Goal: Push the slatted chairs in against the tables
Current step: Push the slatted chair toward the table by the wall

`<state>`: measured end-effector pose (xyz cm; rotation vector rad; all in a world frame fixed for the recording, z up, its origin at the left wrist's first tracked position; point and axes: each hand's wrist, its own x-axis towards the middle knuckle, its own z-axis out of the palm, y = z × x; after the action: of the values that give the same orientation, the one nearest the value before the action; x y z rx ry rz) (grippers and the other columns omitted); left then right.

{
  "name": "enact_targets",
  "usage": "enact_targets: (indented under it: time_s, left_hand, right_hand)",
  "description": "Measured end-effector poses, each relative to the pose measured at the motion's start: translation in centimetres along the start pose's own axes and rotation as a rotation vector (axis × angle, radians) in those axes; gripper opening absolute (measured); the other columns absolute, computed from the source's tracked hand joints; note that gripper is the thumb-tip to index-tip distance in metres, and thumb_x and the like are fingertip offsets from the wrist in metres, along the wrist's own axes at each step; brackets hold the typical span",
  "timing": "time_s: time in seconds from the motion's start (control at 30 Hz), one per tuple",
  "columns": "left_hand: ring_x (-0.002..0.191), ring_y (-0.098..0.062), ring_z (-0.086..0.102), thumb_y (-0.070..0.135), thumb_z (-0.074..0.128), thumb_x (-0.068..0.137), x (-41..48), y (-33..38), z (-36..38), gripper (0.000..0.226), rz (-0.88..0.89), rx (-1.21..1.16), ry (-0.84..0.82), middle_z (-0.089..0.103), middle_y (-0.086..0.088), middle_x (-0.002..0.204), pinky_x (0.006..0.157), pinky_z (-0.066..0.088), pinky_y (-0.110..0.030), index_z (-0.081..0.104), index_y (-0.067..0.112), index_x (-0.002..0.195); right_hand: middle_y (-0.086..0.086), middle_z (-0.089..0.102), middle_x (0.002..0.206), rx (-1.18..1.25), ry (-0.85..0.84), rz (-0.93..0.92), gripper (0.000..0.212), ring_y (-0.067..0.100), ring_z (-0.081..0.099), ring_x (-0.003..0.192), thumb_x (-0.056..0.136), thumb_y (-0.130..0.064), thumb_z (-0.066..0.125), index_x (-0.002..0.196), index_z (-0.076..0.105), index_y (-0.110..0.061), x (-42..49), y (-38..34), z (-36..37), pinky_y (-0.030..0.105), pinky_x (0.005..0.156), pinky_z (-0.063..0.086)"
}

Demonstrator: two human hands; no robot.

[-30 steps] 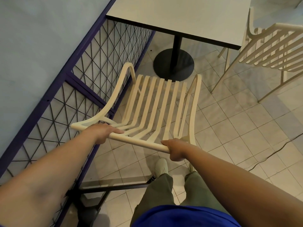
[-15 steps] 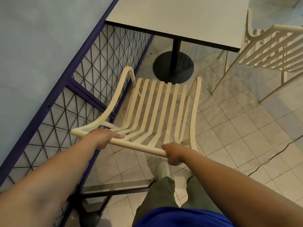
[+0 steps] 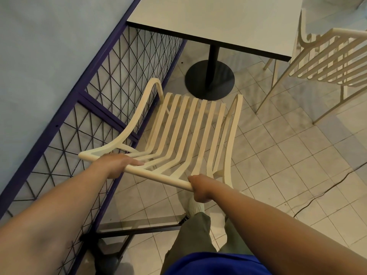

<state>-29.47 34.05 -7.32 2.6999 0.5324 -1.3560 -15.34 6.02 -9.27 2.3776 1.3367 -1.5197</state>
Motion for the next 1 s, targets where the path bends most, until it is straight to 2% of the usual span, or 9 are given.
enact_targets:
  time_s: [0.23,0.43,0.57,0.73,0.9,1.0]
  left_hand:
    - [0.096,-0.016,0.058,-0.007,0.048,0.087,-0.6,0.5,-0.6,0.094,-0.007,0.007,0.017,0.057,0.007,0.129,0.078,0.053,-0.036,0.029,0.067,0.142]
    - [0.093,-0.014,0.055,-0.008,0.051,0.086,-0.4,0.5,-0.6,0.097,-0.006,-0.007,0.017,0.055,0.006,0.133,0.071,0.048,-0.031,0.027,0.068,0.143]
    - [0.106,-0.016,0.059,-0.008,0.049,0.087,-0.3,0.3,-0.4,0.097,0.0,0.013,0.034,0.053,0.008,0.141,0.076,0.05,-0.033,0.026,0.069,0.142]
    - [0.111,-0.017,0.059,-0.005,0.051,0.086,-0.2,-0.1,0.4,0.096,-0.007,0.024,0.059,0.054,0.011,0.141,0.079,0.049,-0.035,0.026,0.072,0.139]
    - [0.11,-0.018,0.059,-0.003,0.053,0.084,-0.8,-0.1,0.3,0.099,-0.019,-0.008,0.034,0.054,0.01,0.141,0.08,0.053,-0.036,0.023,0.074,0.137]
    - [0.109,-0.017,0.059,0.005,0.055,0.086,-1.2,0.1,-0.2,0.093,-0.008,-0.043,0.02,0.054,0.012,0.141,0.082,0.054,-0.038,0.021,0.076,0.135]
  right_hand:
    - [0.01,0.059,0.118,-0.022,-0.006,0.002,0.048,0.025,0.058,0.103,0.085,-0.008,0.066,0.13,0.051,-0.013,-0.1,0.0,-0.2,0.037,0.092,0.05]
    - [0.009,0.058,0.117,-0.014,-0.017,0.004,0.049,0.024,0.058,0.1,0.084,-0.007,0.067,0.13,0.051,-0.013,-0.1,0.0,-0.4,0.036,0.09,0.05]
    - [0.009,0.059,0.116,-0.009,-0.009,0.005,0.05,0.024,0.057,0.098,0.083,-0.006,0.068,0.13,0.052,-0.013,0.1,-0.1,-0.3,0.034,0.086,0.049]
    - [0.009,0.059,0.116,-0.003,-0.009,-0.001,0.048,0.023,0.055,0.093,0.083,-0.006,0.066,0.129,0.052,-0.013,0.0,-0.1,-0.1,0.032,0.081,0.047]
    - [0.008,0.06,0.113,0.0,-0.01,-0.011,0.044,0.023,0.055,0.092,0.084,-0.015,0.066,0.126,0.053,-0.016,0.1,0.3,-0.3,0.034,0.081,0.048]
    - [0.008,0.061,0.113,0.023,-0.02,-0.017,0.044,0.022,0.056,0.093,0.084,-0.017,0.066,0.125,0.053,-0.016,0.3,0.5,-0.3,0.034,0.081,0.048]
